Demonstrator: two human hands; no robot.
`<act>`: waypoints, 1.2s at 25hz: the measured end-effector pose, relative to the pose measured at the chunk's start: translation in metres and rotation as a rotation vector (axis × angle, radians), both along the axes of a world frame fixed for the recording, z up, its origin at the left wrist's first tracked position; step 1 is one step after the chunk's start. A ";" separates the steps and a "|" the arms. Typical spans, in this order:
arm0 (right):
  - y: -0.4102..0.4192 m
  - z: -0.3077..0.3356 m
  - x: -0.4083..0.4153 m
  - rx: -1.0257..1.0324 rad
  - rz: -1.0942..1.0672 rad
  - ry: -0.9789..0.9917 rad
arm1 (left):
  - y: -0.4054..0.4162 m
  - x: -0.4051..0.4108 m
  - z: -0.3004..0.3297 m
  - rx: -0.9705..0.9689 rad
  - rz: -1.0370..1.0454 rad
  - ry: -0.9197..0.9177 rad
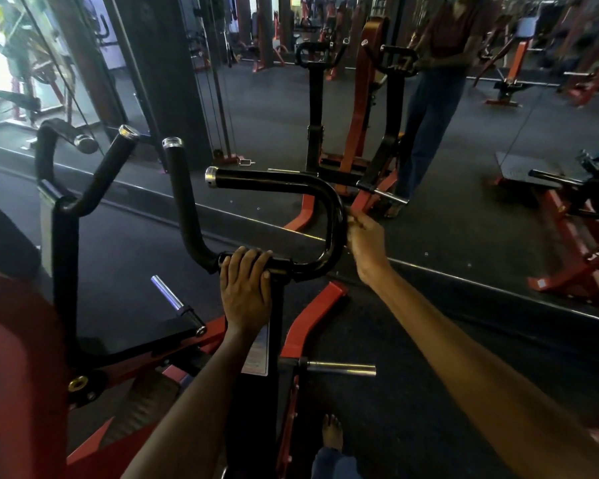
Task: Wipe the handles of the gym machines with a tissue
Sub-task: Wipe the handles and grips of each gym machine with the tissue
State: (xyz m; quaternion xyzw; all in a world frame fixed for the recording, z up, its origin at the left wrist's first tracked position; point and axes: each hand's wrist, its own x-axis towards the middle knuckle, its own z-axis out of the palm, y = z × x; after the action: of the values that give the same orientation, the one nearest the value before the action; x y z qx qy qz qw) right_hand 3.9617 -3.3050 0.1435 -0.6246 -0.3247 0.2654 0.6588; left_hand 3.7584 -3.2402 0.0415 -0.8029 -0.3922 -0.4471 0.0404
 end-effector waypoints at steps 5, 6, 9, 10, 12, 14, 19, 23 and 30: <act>-0.035 -0.022 -0.013 -0.130 0.311 0.363 | -0.003 -0.002 -0.003 -0.004 -0.005 -0.003; -0.034 -0.016 -0.011 -0.166 0.346 0.373 | -0.003 -0.003 -0.003 -0.006 -0.007 -0.002; 0.011 0.037 0.006 -0.149 0.321 0.320 | 0.001 -0.002 -0.001 -0.003 -0.002 -0.003; 0.024 0.053 0.009 -0.118 0.310 0.290 | 0.000 -0.002 -0.001 -0.007 0.000 -0.002; 0.033 0.056 0.008 -0.094 0.287 0.208 | -0.003 -0.003 -0.003 -0.017 0.000 0.004; 0.020 0.036 0.008 -0.153 0.300 0.196 | -0.004 -0.003 -0.005 -0.016 -0.005 0.011; 0.048 0.077 0.009 -0.249 0.382 0.101 | -0.002 -0.001 -0.005 -0.016 -0.011 -0.015; 0.085 0.095 -0.012 -0.267 0.361 -0.599 | 0.001 0.000 -0.004 -0.004 0.009 -0.032; 0.070 0.060 -0.002 0.014 0.164 -0.675 | 0.005 0.002 -0.003 0.005 0.005 -0.031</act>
State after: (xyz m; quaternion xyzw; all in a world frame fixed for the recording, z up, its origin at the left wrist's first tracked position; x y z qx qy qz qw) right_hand 3.9599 -3.2349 0.2038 -0.6446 -0.5751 0.0938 0.4950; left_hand 3.7604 -3.2355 0.0380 -0.7948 -0.3937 -0.4603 0.0374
